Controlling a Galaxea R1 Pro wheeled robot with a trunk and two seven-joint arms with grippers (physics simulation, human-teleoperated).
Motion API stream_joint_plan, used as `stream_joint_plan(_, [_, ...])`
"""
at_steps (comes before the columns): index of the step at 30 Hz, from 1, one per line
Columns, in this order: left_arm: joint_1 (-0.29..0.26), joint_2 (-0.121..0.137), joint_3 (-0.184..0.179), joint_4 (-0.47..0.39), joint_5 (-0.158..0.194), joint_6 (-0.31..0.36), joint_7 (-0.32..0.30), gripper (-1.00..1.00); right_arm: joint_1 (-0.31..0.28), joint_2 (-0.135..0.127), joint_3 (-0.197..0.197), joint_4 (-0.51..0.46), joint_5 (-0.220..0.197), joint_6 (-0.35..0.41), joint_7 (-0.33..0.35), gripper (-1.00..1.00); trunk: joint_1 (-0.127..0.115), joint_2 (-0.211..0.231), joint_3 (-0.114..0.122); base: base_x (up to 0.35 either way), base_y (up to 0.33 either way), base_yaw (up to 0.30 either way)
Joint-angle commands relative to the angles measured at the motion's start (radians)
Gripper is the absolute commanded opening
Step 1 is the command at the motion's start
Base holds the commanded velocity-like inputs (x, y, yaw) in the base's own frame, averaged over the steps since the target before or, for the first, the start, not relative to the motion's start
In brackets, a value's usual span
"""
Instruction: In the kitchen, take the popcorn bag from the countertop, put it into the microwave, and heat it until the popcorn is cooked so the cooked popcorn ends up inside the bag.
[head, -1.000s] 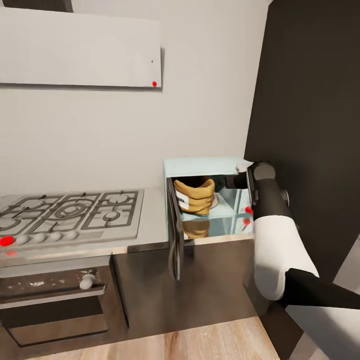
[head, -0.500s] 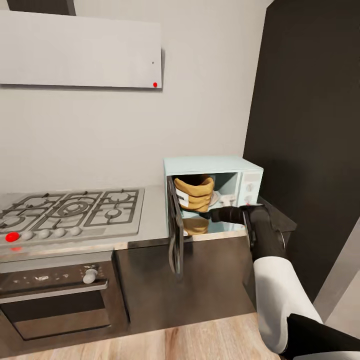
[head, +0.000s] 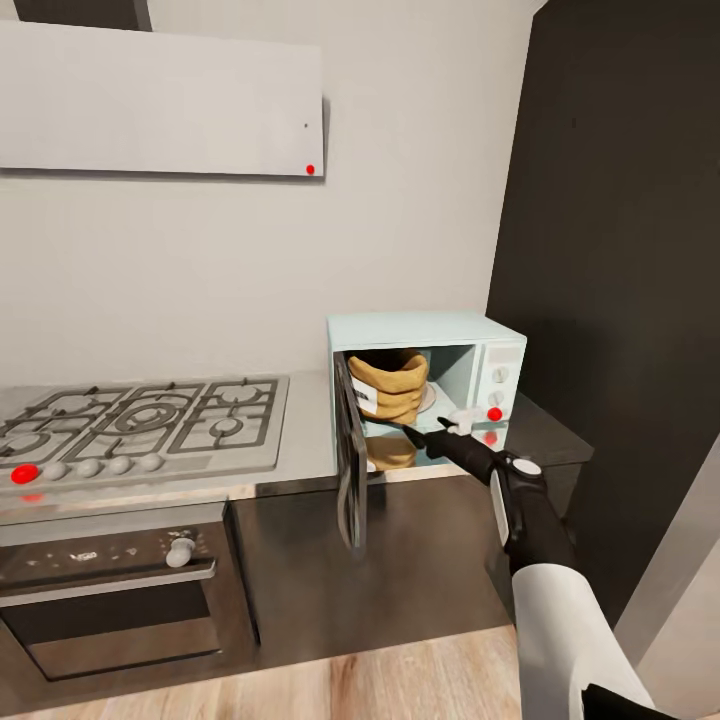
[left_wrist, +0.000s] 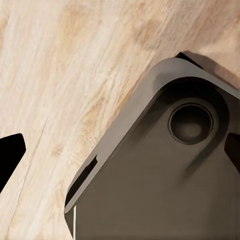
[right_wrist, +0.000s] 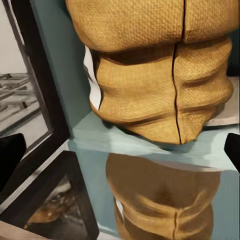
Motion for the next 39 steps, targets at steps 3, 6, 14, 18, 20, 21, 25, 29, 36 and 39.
stream_joint_plan(3, [0.000,-0.001,0.005,-0.002,-0.003,-0.001,0.002,1.00,0.000,0.001,-0.005,-0.001,0.007,0.005,-0.017,1.00,0.000,-0.001,-0.001,0.000,0.000,0.000])
stream_joint_plan(6, [0.000,0.000,0.004,-0.002,-0.005,-0.001,0.002,1.00,-0.001,0.001,-0.005,-0.001,0.006,0.005,-0.062,1.00,0.000,-0.001,-0.001,0.072,0.000,0.000])
stream_joint_plan(14, [0.000,0.000,0.004,-0.001,-0.012,0.000,0.002,1.00,0.000,0.001,-0.001,0.022,0.010,0.003,-0.109,1.00,0.000,-0.001,-0.001,0.298,0.000,0.000])
stream_joint_plan(18, [0.000,0.000,0.003,-0.001,-0.013,0.000,0.002,1.00,-0.001,0.001,0.005,0.027,0.009,0.003,-0.089,1.00,0.000,-0.001,-0.001,0.322,0.000,0.000])
stream_joint_plan(20, [0.000,0.000,0.004,-0.001,-0.013,0.000,0.002,1.00,0.000,0.001,0.007,0.033,0.010,0.003,-0.079,1.00,0.000,-0.001,-0.001,0.322,0.000,0.000])
stream_joint_plan(21, [0.000,0.000,0.003,-0.001,-0.013,0.000,0.002,1.00,0.000,0.001,0.007,0.034,0.010,0.003,-0.076,1.00,0.000,-0.001,-0.001,0.322,0.000,0.000])
stream_joint_plan(25, [0.000,0.000,0.003,-0.001,-0.011,-0.001,0.002,1.00,-0.001,0.001,0.008,0.035,0.011,0.003,-0.076,1.00,0.000,-0.001,-0.001,0.322,0.000,0.000])
stream_joint_plan(29, [0.000,0.000,0.004,-0.001,-0.012,-0.001,0.002,1.00,0.000,0.001,0.008,0.036,0.017,0.002,-0.102,1.00,0.000,-0.001,-0.001,0.190,0.000,0.000])
stream_joint_plan(36, [0.000,0.000,0.005,-0.001,-0.013,-0.001,0.002,1.00,-0.001,0.001,0.008,0.037,0.010,0.000,-0.222,1.00,0.000,-0.001,-0.001,0.010,0.000,0.000])
stream_joint_plan(39, [0.000,-0.001,0.004,-0.002,-0.014,-0.001,0.001,1.00,0.000,0.001,0.008,0.037,0.009,0.000,-0.218,1.00,0.000,-0.001,-0.001,-0.052,0.000,0.000])
